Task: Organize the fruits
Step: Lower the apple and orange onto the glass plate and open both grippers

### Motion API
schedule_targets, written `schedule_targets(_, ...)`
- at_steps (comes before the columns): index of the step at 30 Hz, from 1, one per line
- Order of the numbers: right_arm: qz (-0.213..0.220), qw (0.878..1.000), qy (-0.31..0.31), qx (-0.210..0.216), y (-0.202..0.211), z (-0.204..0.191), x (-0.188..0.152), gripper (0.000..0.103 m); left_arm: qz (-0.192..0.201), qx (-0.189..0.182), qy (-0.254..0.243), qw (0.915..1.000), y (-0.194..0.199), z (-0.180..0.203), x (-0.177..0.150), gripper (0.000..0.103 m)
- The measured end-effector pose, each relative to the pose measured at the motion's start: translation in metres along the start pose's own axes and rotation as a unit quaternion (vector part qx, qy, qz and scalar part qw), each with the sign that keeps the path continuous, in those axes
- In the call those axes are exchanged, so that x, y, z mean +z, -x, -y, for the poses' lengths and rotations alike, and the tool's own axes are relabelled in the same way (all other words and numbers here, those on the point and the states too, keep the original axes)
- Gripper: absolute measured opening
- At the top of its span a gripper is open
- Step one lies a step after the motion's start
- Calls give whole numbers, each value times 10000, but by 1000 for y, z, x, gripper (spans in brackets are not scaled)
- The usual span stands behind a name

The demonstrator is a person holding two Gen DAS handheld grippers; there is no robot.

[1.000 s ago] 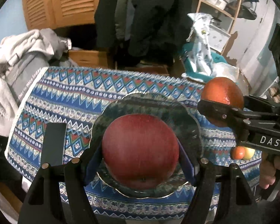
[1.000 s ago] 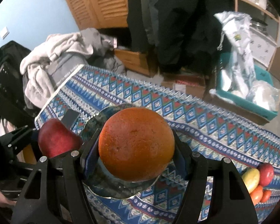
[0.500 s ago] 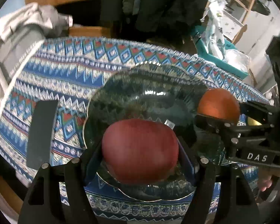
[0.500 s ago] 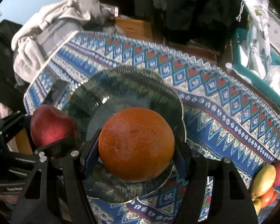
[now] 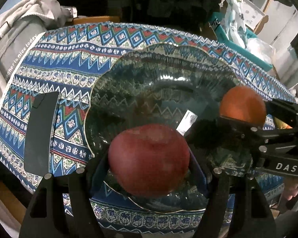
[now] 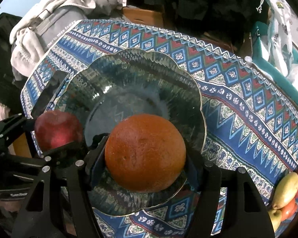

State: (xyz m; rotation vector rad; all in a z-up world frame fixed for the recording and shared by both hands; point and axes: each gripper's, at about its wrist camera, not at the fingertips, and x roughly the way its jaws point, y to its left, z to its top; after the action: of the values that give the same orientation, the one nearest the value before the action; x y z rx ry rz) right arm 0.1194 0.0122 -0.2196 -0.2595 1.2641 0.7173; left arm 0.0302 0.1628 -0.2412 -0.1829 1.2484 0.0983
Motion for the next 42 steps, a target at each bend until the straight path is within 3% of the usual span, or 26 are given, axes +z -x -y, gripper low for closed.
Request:
schedule_targets(7,-177,9998,9,121,-10,0,-3,69,-248,-11,60,9997,-11,-2,-3,76)
schedule_targets(11,-148,9999,37,53,-10,0,-3,63,-293,18,34,9996,-12,0,-2,76)
schedule_targets(19,-74,9995,-171,239,-1,9,1,63,32,189,-231,9996,7,11,0,76)
schedule_targets(29,324,9988,-264,270,29,10,0,65,109,53,-238,9996,17,20,3,76)
schedule_targets(42,819,9960,-338,-128,79,22,-17,68,385,-147,-461,9981,46,54,6,76)
